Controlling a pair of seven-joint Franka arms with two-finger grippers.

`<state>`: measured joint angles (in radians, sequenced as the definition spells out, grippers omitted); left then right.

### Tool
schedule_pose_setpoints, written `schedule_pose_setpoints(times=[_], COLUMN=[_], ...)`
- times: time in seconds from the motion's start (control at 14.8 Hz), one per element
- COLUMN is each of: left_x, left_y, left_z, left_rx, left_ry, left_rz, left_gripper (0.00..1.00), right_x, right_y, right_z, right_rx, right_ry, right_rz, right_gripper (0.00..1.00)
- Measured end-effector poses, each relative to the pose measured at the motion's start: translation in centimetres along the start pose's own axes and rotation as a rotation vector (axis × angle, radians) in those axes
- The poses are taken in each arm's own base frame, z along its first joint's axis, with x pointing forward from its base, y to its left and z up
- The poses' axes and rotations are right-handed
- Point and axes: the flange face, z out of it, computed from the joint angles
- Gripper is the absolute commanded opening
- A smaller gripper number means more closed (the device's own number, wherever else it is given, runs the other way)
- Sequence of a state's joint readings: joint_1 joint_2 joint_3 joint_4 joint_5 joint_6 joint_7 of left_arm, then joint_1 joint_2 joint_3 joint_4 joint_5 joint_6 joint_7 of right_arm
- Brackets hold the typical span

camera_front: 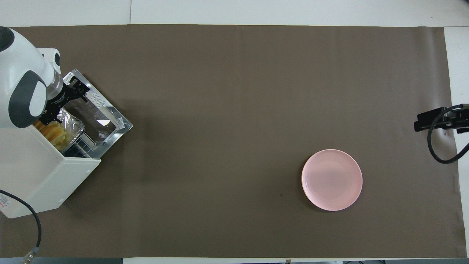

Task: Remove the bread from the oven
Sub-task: 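Grasp the foil tray edge inside the oven with the left gripper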

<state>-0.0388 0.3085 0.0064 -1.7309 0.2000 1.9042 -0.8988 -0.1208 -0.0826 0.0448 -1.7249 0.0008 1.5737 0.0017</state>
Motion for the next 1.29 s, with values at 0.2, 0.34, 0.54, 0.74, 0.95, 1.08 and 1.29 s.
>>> schedule_pose_setpoints(times=[0.2, 0.34, 0.54, 0.74, 0.95, 1.08, 1.29], left_x=[0.4, 0.7, 1.1, 1.7, 1.9, 2.0, 2.3], left_y=[-0.2, -0.5, -0.6, -0.7, -0.9, -0.9, -0.6], left_z=[1.1, 1.8, 3.4, 4.7, 4.3, 3.9, 2.8], left_rx=[-0.022, -0.032, -0.021, -0.009, -0.009, -0.013, -0.027], left_ry=[0.014, 0.019, 0.029, 0.038, 0.049, 0.055, 0.069], left_rz=[-0.006, -0.013, -0.009, -0.005, -0.006, 0.01, 0.036], left_gripper=[1.0, 1.0, 1.0, 0.33, 0.0, 0.0, 0.0], right_x=[0.0, 0.0, 0.0, 0.0, 0.0, 0.0, 0.0], right_y=[0.0, 0.0, 0.0, 0.0, 0.0, 0.0, 0.0], right_z=[0.0, 0.0, 0.0, 0.0, 0.0, 0.0, 0.0], right_rx=[0.0, 0.0, 0.0, 0.0, 0.0, 0.0, 0.0], right_ry=[0.0, 0.0, 0.0, 0.0, 0.0, 0.0, 0.0], right_rz=[0.0, 0.0, 0.0, 0.0, 0.0, 0.0, 0.0], right_gripper=[1.0, 1.0, 1.0, 1.0, 1.0, 1.0, 1.0])
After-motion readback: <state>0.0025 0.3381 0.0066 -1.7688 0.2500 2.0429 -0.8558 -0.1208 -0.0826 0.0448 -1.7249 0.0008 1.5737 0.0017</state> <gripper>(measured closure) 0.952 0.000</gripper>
